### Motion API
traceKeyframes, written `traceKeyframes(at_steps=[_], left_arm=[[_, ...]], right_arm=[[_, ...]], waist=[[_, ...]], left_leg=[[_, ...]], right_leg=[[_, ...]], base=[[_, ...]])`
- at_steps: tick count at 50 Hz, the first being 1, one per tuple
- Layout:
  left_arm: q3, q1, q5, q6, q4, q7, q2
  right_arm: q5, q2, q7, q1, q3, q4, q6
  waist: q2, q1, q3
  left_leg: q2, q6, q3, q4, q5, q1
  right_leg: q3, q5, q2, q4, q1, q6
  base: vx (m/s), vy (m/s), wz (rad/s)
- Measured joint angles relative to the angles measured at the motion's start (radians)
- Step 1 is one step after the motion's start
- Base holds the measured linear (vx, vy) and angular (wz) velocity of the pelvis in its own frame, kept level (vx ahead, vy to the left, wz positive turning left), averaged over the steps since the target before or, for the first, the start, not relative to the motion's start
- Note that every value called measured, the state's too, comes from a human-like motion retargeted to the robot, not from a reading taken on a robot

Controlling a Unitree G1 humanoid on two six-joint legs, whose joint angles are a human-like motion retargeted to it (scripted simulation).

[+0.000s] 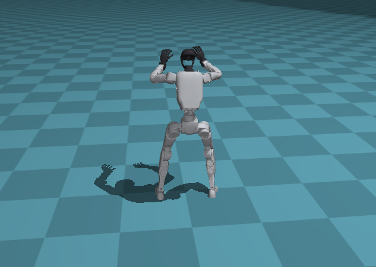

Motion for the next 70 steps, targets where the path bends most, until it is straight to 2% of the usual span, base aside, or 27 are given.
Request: traceKeyframes(at_steps=[2,5,8,10,14,18,20,23,25,27,28,30,33,38,40,42,43,45,48,51,52,53,55,59,62,65,70], left_arm=[[-0.138,-0.175,-0.077,0.006,0.213,-0.028,-0.075],[-0.294,-0.354,-0.178,0.007,0.541,-0.097,-0.197],[-0.345,-0.399,-0.289,0.043,0.796,-0.150,-0.353],[-0.366,-0.369,-0.351,0.022,0.895,-0.190,-0.409],[-0.360,-0.243,-0.332,0.011,0.869,-0.188,-0.456],[-0.334,0.058,-0.257,-0.073,0.601,-0.157,-0.324],[-0.276,0.238,-0.197,-0.081,0.442,-0.143,-0.239],[-0.082,0.603,-0.165,-0.163,0.213,-0.084,-0.128],[0.024,0.786,-0.100,-0.104,0.157,-0.086,-0.113],[0.256,1.106,-0.057,-0.237,0.024,-0.045,-0.108],[0.314,1.184,0.000,-0.197,0.020,-0.071,-0.114],[0.521,1.476,-0.004,-0.303,-0.093,-0.051,-0.117],[0.732,1.716,0.031,-0.320,-0.192,-0.040,-0.120],[1.047,1.885,0.055,-0.312,-0.420,0.078,-0.071],[1.129,1.831,0.033,-0.260,-0.506,0.130,0.002],[1.158,1.693,0.040,-0.222,-0.563,0.128,0.085],[1.143,1.591,0.046,-0.205,-0.578,0.106,0.128],[1.000,1.291,0.034,-0.166,-0.564,0.051,0.207],[0.517,0.664,-0.075,-0.084,-0.434,-0.013,0.247],[0.059,0.111,-0.144,-0.028,-0.179,-0.022,0.146],[-0.045,-0.010,-0.181,-0.030,-0.082,-0.035,0.101],[-0.117,-0.094,-0.215,-0.050,0.018,-0.082,0.071],[-0.238,-0.229,-0.264,-0.038,0.234,-0.078,-0.032],[-0.338,-0.301,-0.355,-0.033,0.617,-0.191,-0.240],[-0.347,-0.233,-0.390,-0.019,0.748,-0.278,-0.317],[-0.300,-0.091,-0.364,-0.045,0.722,-0.285,-0.338],[-0.140,0.305,-0.303,-0.098,0.344,-0.158,-0.239]], right_arm=[[0.056,0.142,0.032,-0.164,0.162,0.221,0.003],[0.121,0.345,0.103,-0.265,0.259,0.525,-0.005],[0.181,0.425,0.215,-0.265,0.302,0.694,0.027],[0.219,0.485,0.216,-0.223,0.311,0.753,0.023],[0.217,0.420,0.207,-0.103,0.311,0.676,0.007],[0.183,0.328,0.110,0.150,0.262,0.441,-0.037],[0.138,0.232,0.089,0.275,0.237,0.285,-0.052],[0.042,0.110,0.046,0.636,-0.026,0.066,-0.074],[0.067,0.079,-0.003,0.821,-0.130,0.002,-0.065],[-0.012,0.046,0.013,1.205,-0.479,-0.146,-0.153],[0.018,0.075,-0.012,1.288,-0.523,-0.159,-0.164],[0.012,0.116,0.007,1.628,-0.818,-0.294,-0.241],[0.074,0.174,0.033,1.910,-1.065,-0.456,-0.298],[0.110,0.130,0.007,2.072,-1.374,-0.704,-0.324],[0.115,0.049,-0.001,2.021,-1.467,-0.745,-0.239],[0.117,-0.043,-0.006,1.891,-1.489,-0.760,-0.203],[0.118,-0.097,-0.005,1.789,-1.464,-0.752,-0.197],[0.107,-0.202,0.010,1.489,-1.314,-0.683,-0.159],[0.113,-0.246,0.050,0.841,-0.832,-0.468,-0.023],[0.213,-0.120,0.007,0.217,-0.310,-0.125,0.004],[0.275,-0.045,0.012,0.090,-0.198,-0.008,-0.006],[0.366,0.043,0.054,0.012,-0.129,0.099,-0.064],[0.414,0.190,-0.045,-0.117,-0.005,0.341,-0.046],[0.515,0.420,0.091,-0.133,0.095,0.654,-0.072],[0.476,0.473,0.182,-0.072,0.187,0.684,-0.058],[0.394,0.478,0.153,0.072,0.164,0.590,-0.064],[0.412,0.372,0.093,0.519,0.018,0.259,-0.092]], waist=[[0.004,-0.008,0.000],[-0.007,-0.017,0.000],[-0.001,-0.004,0.000],[-0.012,-0.008,0.000],[0.017,0.014,0.000],[0.003,-0.015,0.000],[0.001,-0.030,0.000],[-0.013,-0.045,0.000],[-0.042,-0.046,0.000],[-0.020,-0.044,0.000],[-0.043,-0.044,0.000],[-0.042,-0.046,0.000],[-0.058,-0.043,0.000],[-0.059,-0.040,0.000],[-0.064,-0.033,0.000],[-0.055,-0.023,0.000],[-0.045,-0.017,0.000],[-0.025,-0.002,0.000],[-0.033,0.009,0.000],[-0.021,0.015,0.000],[-0.022,0.011,0.000],[-0.016,0.003,0.000],[-0.010,-0.003,0.000],[-0.027,0.001,0.000],[-0.033,-0.002,0.000],[-0.035,0.009,0.000],[-0.055,0.030,0.000]], left_leg=[[0.002,-0.004,0.001,-0.002,0.005,-0.002],[0.004,-0.009,0.005,-0.016,0.017,-0.012],[-0.031,0.014,0.003,-0.122,0.061,0.014],[-0.030,0.014,0.004,-0.129,0.064,0.024],[-0.035,0.017,0.001,-0.153,0.081,-0.001],[-0.039,0.025,0.000,-0.159,0.079,0.018],[-0.042,0.028,0.000,-0.159,0.079,0.001],[-0.043,0.024,0.003,-0.166,0.079,-0.010],[-0.051,0.052,0.007,-0.173,0.088,-0.070],[-0.017,0.008,0.008,-0.083,0.051,-0.103],[-0.021,0.028,0.010,-0.076,0.052,-0.137],[-0.008,0.004,0.012,-0.058,0.030,-0.103],[-0.010,0.012,0.016,-0.056,0.025,-0.108],[-0.012,0.015,0.018,-0.059,0.019,-0.075],[-0.043,0.040,0.020,-0.156,0.047,-0.003],[-0.041,0.040,0.021,-0.141,0.040,0.015],[-0.027,0.030,0.022,-0.093,0.023,0.002],[-0.009,0.024,0.018,-0.048,0.006,-0.005],[-0.041,0.045,0.017,-0.127,0.035,0.046],[-0.035,0.033,0.015,-0.091,0.026,0.020],[-0.039,0.034,0.014,-0.100,0.028,0.030],[-0.019,0.018,0.011,-0.051,0.014,0.017],[-0.003,0.004,0.007,-0.018,0.007,0.001],[0.001,-0.002,0.011,-0.041,0.023,0.002],[-0.002,0.004,0.012,-0.062,0.036,-0.006],[0.006,0.007,0.011,-0.063,0.040,-0.019],[-0.025,0.040,0.013,-0.176,0.082,0.009]], right_leg=[[-0.001,0.003,0.001,-0.001,-0.003,-0.002],[-0.002,0.012,0.002,-0.010,-0.017,-0.005],[-0.004,0.041,-0.010,-0.096,0.004,-0.001],[-0.004,0.044,-0.009,-0.104,0.014,0.003],[-0.013,0.063,-0.010,-0.130,-0.005,0.002],[-0.014,0.064,-0.012,-0.142,0.018,0.006],[-0.013,0.067,-0.014,-0.146,0.003,0.007],[-0.013,0.072,-0.014,-0.159,-0.006,0.017],[-0.001,0.076,-0.017,-0.156,-0.076,-0.014],[-0.013,0.060,-0.005,-0.106,-0.088,0.014],[-0.011,0.048,-0.008,-0.102,-0.120,-0.016],[-0.004,0.051,0.002,-0.087,-0.092,0.017],[0.001,0.048,0.000,-0.085,-0.099,0.013],[-0.001,0.044,-0.003,-0.089,-0.066,0.019],[0.003,0.061,-0.013,-0.166,-0.005,0.021],[0.001,0.054,-0.017,-0.151,0.014,0.022],[-0.002,0.043,-0.014,-0.111,0.006,0.022],[-0.005,0.033,-0.004,-0.079,0.005,0.016],[-0.001,0.045,-0.018,-0.132,0.045,0.007],[-0.013,0.031,-0.029,-0.084,0.018,-0.012],[-0.015,0.028,-0.032,-0.086,0.025,-0.017],[-0.011,0.023,-0.018,-0.055,0.019,-0.014],[-0.013,0.020,-0.008,-0.032,0.010,-0.014],[-0.020,0.020,-0.002,-0.057,0.012,-0.027],[-0.018,0.042,-0.001,-0.069,-0.002,-0.012],[-0.018,0.049,0.007,-0.073,-0.016,-0.012],[-0.012,0.080,0.004,-0.168,0.001,-0.012]], base=[[-0.06,0.00,-0.03],[-0.03,0.00,0.03],[-0.08,0.02,0.19],[0.00,0.00,0.00],[0.00,0.00,0.00],[0.00,0.00,0.00],[0.00,0.00,0.00],[0.07,0.02,0.00],[0.04,0.01,-0.05],[0.13,0.02,-0.17],[0.09,0.02,-0.13],[0.12,0.01,-0.14],[0.09,0.01,-0.04],[0.06,0.01,0.00],[0.00,0.00,0.00],[0.00,0.00,0.00],[0.00,0.00,0.00],[0.00,0.00,0.00],[-0.08,0.00,0.10],[-0.04,-0.01,0.03],[-0.06,-0.02,-0.01],[0.00,0.00,0.00],[-0.05,-0.02,-0.11],[-0.05,-0.02,-0.05],[-0.06,-0.01,0.03],[0.00,0.00,0.00],[0.00,0.00,0.00]])
